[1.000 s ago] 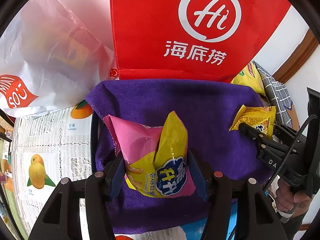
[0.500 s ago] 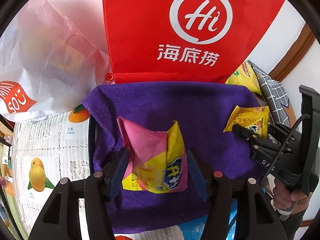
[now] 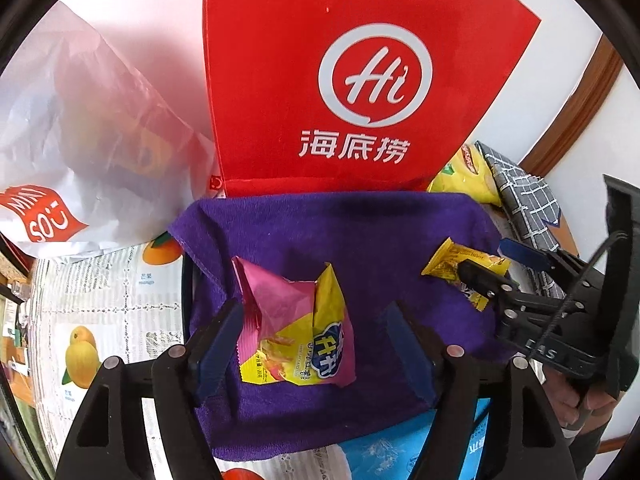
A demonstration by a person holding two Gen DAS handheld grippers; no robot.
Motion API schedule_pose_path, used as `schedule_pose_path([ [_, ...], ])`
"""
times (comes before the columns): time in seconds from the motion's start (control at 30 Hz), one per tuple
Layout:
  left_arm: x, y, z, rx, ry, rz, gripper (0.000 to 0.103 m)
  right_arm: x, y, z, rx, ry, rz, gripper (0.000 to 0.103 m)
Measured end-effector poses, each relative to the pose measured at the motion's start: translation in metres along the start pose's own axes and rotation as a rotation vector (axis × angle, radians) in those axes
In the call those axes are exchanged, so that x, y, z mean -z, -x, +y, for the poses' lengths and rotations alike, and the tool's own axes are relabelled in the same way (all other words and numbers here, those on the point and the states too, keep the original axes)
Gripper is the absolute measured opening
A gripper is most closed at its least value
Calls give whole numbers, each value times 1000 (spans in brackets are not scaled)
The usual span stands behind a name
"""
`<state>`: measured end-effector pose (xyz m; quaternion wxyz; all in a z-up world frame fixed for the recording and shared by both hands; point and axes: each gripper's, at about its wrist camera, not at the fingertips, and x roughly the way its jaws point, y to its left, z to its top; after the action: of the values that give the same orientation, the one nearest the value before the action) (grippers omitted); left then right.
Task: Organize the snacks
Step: 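Lower both bags onto the purple towel and open both grippers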
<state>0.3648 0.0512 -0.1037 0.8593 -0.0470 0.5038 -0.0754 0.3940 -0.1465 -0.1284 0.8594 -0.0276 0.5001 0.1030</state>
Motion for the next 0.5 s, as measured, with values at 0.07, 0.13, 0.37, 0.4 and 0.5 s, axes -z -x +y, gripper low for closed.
schedule_pose_path([
  [0.07,1,7,1,1,2,-14,73,-3,8,0,0,-21,-19,81],
  [0.13,2,14,2,5,1,-28,73,-5,18,-2,3,-49,-41,82],
  [0.37,8,39,5,26,11,-73,73,2,47,-7,55,-77,-45,84],
  [0.4,8,40,3,28,12,-76,73,4,51,-9,54,-83,-49,84],
  [0.5,9,49,0,30,4,-94,77,15,65,-14,49,-108,-61,84],
])
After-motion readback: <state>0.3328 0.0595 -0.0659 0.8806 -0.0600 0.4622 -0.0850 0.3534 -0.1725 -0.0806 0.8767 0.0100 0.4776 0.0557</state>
